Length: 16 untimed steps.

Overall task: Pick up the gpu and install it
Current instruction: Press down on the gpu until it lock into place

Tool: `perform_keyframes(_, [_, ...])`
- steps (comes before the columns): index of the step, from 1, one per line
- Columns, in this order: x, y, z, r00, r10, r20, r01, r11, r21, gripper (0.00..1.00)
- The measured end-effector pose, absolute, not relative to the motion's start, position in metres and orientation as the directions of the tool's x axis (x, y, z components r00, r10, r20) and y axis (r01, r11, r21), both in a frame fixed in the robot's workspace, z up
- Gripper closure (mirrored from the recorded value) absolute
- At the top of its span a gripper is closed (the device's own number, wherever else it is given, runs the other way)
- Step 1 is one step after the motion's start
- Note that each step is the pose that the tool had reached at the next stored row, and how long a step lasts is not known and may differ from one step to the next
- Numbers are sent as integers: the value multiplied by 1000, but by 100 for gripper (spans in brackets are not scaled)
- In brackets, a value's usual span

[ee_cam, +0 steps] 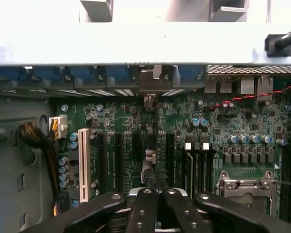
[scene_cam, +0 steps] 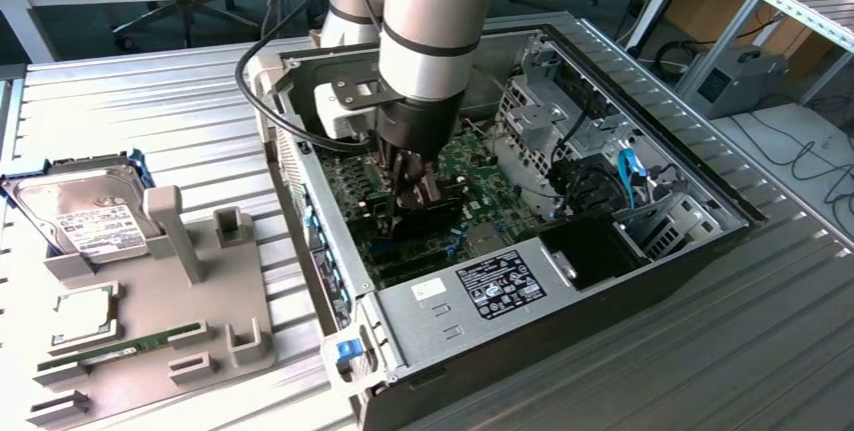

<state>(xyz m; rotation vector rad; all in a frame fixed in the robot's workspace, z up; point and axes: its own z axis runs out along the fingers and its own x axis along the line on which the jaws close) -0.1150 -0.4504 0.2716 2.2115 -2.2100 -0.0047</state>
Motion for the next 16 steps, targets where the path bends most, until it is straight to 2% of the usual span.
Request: perform_keyframes(16, [-120,-450,271,1,-1000,9,-1000,-1,13,89])
